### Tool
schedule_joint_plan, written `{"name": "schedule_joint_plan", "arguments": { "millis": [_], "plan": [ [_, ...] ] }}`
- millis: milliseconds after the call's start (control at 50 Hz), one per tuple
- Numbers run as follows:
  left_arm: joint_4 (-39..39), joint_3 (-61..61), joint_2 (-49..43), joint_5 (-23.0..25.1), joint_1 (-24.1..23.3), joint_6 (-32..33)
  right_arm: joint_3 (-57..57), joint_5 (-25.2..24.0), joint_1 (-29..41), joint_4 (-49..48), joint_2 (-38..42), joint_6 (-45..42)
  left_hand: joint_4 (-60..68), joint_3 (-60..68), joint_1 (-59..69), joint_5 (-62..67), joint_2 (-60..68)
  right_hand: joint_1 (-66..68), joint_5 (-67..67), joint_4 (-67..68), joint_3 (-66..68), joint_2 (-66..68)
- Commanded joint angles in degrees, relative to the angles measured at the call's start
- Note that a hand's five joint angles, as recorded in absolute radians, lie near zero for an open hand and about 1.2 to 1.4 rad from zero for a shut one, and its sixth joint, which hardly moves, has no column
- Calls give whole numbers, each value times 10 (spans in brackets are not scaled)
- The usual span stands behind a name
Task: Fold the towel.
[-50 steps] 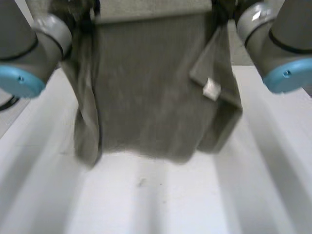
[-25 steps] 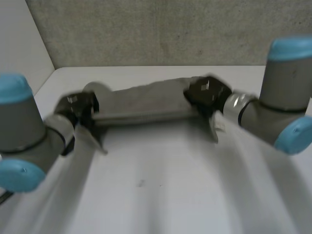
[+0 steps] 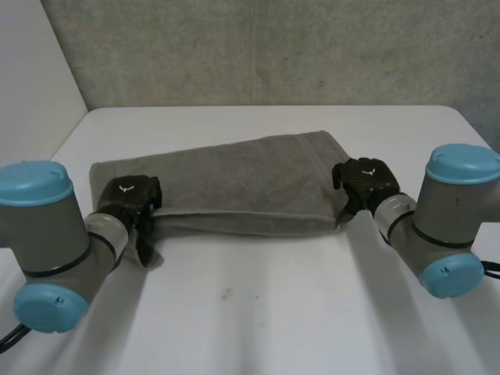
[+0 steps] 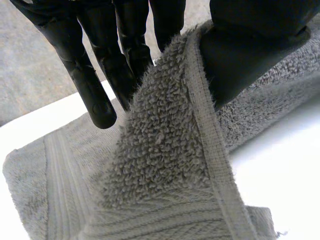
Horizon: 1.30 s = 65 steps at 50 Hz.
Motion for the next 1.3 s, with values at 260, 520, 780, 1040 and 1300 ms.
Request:
{"name": "schedule_joint_plan", "arguments": {
  "millis": [260,520,780,1040,1300],
  "plan": [
    [-1,10,53,0,37,-4,-12,-6,2,70,-25,41,101,103,115,106,102,-143,-122,-144,-156,-163],
    [-1,8,51,1,64,-13,-51,-19,-10,181,17,-41,101,103,115,106,102,-62,-41,-63,-75,-82],
    [1,4,48,1,64,-13,-64,-56,-9,141,49,-40,101,103,115,106,102,-45,-24,-47,-59,-65],
    [2,2,48,1,64,-12,-93,-51,-6,117,78,-45,101,103,115,106,102,-13,8,-15,-27,-33],
    [2,0,44,1,64,-12,-112,-50,-6,117,100,-47,101,103,115,106,102,7,28,5,-7,-13]
  ]
}}
